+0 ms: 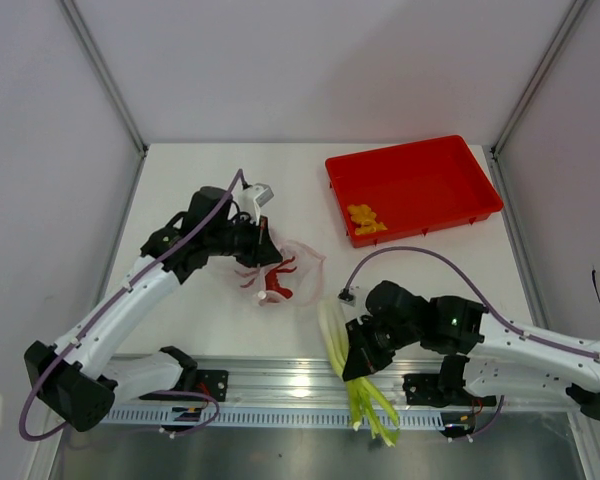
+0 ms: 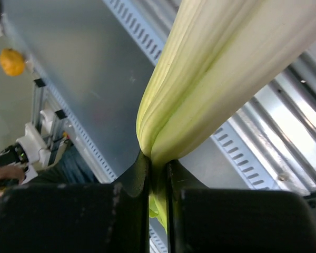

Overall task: Place the food in the zip-top bag and seal the zipper
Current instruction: Adjust the fake vegetable at the center of the board, then place the fake vegetable in the zipper food storage bag.

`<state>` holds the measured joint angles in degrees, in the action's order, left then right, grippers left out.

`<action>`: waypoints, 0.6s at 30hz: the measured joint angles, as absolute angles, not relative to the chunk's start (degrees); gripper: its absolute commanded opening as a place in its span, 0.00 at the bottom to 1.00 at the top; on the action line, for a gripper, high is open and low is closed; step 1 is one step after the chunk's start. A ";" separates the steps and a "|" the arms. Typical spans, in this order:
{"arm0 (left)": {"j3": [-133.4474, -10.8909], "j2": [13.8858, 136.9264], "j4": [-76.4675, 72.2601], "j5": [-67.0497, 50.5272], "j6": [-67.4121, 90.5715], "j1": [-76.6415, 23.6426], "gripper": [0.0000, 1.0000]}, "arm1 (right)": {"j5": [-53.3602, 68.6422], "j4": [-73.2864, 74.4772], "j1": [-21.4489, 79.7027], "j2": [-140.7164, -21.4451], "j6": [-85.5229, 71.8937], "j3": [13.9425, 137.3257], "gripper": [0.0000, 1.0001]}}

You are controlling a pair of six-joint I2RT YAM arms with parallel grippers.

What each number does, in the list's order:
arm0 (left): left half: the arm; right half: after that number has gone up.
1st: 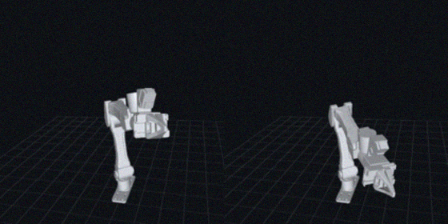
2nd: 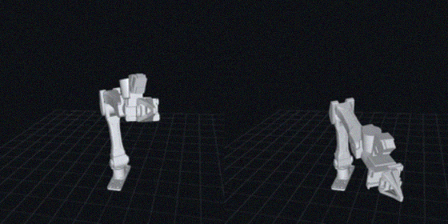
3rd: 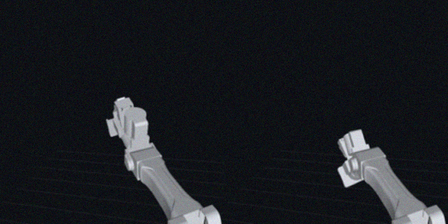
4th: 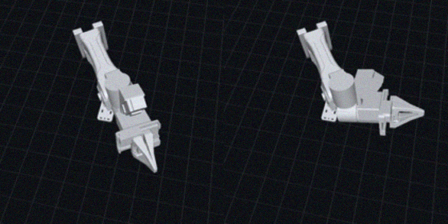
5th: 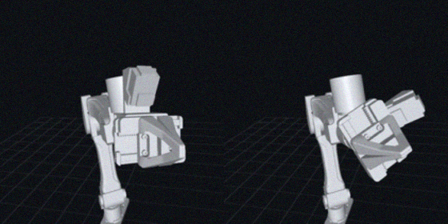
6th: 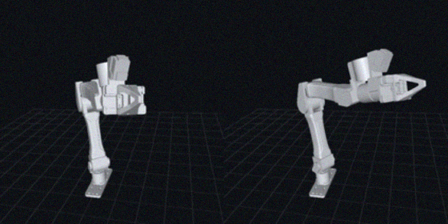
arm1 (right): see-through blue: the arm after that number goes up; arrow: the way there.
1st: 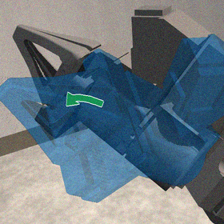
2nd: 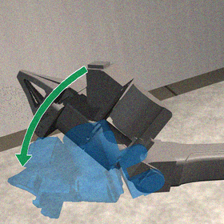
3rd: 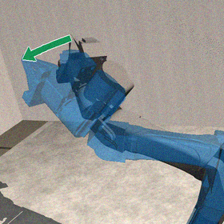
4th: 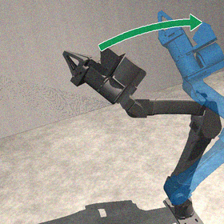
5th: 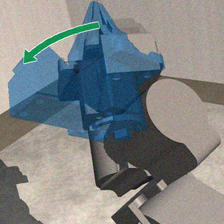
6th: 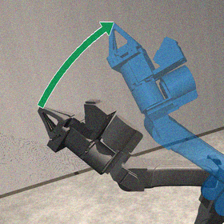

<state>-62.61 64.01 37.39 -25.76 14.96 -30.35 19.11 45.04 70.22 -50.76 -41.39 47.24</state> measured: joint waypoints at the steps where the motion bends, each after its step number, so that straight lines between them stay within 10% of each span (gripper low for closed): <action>1: -62.35 64.01 37.36 -25.74 14.96 -30.35 0.01 | 20.38 45.06 70.28 -51.00 -41.25 47.90 0.00; 18: -56.66 57.95 36.10 -28.25 14.98 -30.74 0.00 | 37.71 37.54 56.58 -71.35 -34.41 61.06 0.00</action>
